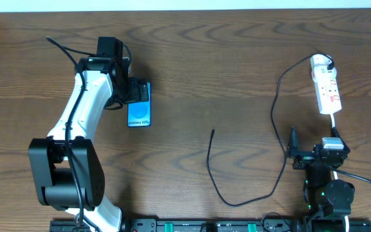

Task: Plug charger to phone and switch on socket
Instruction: 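Lower the left gripper onto the phone's top edge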

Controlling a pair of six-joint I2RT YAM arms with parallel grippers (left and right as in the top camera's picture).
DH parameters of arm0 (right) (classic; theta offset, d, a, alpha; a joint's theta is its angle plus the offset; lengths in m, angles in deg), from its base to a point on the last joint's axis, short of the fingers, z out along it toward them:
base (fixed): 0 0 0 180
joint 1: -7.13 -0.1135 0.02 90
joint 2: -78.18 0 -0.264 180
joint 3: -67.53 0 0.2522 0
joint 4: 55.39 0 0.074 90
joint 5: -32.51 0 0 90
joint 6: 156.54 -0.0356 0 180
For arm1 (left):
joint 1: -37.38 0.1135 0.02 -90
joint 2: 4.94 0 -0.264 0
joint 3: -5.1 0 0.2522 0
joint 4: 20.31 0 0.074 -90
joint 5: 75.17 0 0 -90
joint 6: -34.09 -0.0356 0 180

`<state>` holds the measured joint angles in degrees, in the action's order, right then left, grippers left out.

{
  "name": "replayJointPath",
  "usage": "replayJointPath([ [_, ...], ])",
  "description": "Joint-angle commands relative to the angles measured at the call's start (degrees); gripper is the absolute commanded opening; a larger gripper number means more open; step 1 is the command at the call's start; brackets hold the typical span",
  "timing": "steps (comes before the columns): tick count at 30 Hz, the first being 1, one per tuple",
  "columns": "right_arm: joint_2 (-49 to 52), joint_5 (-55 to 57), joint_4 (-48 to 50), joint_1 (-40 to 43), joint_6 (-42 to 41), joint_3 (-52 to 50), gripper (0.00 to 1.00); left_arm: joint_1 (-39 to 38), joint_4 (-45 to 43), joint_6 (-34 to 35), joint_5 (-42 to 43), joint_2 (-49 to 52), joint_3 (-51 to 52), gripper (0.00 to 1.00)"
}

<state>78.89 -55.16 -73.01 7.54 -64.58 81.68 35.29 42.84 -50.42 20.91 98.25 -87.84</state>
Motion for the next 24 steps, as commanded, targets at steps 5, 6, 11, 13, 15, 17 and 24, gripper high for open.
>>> replayJointPath([
  [5,-0.4,0.1,-0.2,-0.4,0.5,-0.1,0.99,-0.3,1.6,-1.0,-0.8,2.6,-4.2,0.99],
  [6,-0.4,0.1,-0.2,-0.4,0.5,-0.1,0.99,-0.4,2.0,-1.1,-0.8,3.5,-5.0,0.99],
  [11,-0.4,0.1,-0.2,-0.4,0.5,-0.1,0.99,-1.8,3.5,-1.4,-3.6,7.8,-8.4,0.99],
  [13,-0.4,0.1,-0.2,-0.4,0.5,-0.1,0.99,-2.5,3.5,-1.4,-4.4,9.2,-9.0,0.99],
  [15,-0.4,0.1,-0.2,-0.4,0.5,-0.1,0.99,-2.7,3.1,-0.9,-4.4,10.2,-9.0,0.98],
  [17,-0.4,0.1,-0.2,-0.4,0.5,-0.1,0.99,-2.7,2.9,-0.5,-4.4,11.2,-9.0,0.98],
  [24,-0.4,0.1,-0.2,-0.4,0.5,-0.1,0.99,-2.7,2.3,-0.5,-4.4,14.5,-8.9,0.99],
])
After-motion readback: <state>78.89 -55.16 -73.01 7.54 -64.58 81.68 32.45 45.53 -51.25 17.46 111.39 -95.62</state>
